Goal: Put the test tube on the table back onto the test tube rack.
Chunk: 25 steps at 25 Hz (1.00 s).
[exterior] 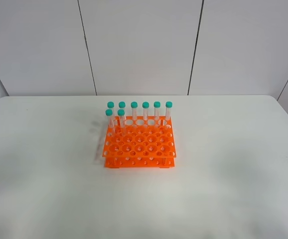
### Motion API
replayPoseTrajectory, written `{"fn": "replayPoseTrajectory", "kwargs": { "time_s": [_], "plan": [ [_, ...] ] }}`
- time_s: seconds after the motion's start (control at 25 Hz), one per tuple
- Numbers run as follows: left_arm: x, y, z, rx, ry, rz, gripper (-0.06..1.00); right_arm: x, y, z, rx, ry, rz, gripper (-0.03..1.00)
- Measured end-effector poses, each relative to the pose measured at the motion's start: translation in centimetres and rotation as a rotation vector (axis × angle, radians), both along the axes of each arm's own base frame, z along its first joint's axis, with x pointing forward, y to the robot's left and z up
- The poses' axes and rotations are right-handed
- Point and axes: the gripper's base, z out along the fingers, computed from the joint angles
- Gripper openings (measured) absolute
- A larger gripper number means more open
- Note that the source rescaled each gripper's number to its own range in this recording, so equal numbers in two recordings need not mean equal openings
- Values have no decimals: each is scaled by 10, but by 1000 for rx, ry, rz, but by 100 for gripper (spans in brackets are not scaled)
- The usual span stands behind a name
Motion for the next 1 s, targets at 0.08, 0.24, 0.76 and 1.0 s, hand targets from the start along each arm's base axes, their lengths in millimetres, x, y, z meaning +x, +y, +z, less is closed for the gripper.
{"fn": "replayPoseTrajectory", "kwargs": {
  "time_s": [0.08,0.24,0.76,1.0],
  "plan": [
    [1,0,-3,0,15,0,64,0,0,0,0,0,0,86],
    [1,0,-4,1,18,0,64,0,0,0,0,0,0,86],
    [2,0,-4,0,20,1,64,0,0,0,0,0,0,86],
    [2,0,-4,0,20,1,64,0,0,0,0,0,0,86]
  ]
}}
